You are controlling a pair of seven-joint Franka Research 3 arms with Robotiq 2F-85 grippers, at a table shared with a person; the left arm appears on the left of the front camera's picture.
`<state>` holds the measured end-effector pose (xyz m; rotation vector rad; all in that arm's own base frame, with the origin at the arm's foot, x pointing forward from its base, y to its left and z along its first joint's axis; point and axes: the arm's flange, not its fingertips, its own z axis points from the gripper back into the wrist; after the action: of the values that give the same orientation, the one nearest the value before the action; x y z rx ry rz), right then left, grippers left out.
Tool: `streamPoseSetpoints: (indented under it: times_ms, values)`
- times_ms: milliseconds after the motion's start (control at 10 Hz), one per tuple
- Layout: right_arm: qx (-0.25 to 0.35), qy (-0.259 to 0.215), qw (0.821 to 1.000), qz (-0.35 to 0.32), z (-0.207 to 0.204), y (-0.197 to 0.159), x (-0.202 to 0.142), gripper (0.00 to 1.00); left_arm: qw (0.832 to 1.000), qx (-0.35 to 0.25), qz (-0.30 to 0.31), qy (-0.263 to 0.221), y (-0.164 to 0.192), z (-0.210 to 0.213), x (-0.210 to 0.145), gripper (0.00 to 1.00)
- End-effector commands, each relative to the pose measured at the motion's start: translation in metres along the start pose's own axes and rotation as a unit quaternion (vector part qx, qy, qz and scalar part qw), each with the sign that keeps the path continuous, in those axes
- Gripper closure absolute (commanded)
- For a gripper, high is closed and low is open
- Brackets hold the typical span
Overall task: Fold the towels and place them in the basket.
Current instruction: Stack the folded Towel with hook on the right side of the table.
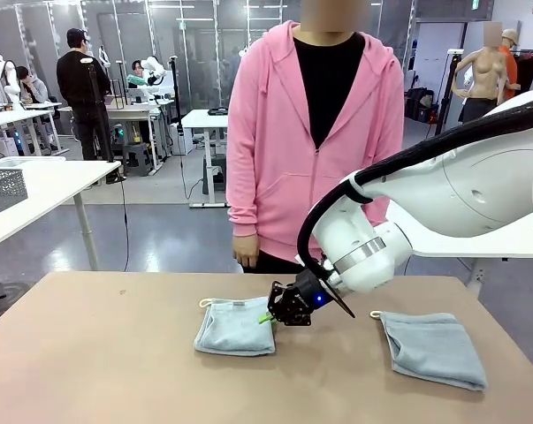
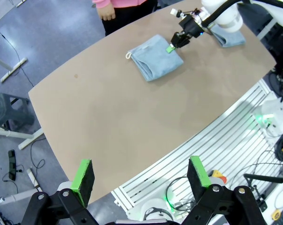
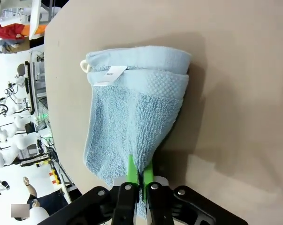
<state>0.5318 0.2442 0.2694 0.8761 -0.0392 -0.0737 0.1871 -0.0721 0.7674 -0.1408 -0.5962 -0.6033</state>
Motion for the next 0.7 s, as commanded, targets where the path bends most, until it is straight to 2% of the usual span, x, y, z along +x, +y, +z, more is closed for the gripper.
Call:
streamPoseSetpoints:
  times_ms: [0, 400, 500, 600]
  values:
    - [0.002, 0.001, 1.000, 0.000, -0.002, -0.004, 0.003, 1.00, 1.000, -0.001, -0.003, -0.005, 0.000, -0.001, 0.001, 0.00]
    - [0.002, 0.001, 1.000, 0.000, -0.002, -0.004, 0.003, 1.00, 1.000, -0.001, -0.003, -0.005, 0.000, -0.001, 0.001, 0.00]
    - [0.000, 0.000, 1.000, -0.003, 0.000, -0.003, 0.001, 0.95, 1.000, -0.001, -0.003, -0.005, 0.000, -0.001, 0.001, 0.00]
    - [-0.012, -0.024, 0.999, 0.027, 0.030, 0.021, -0.005, 0.95, 1.000, -0.001, -0.003, -0.005, 0.000, -0.001, 0.001, 0.00]
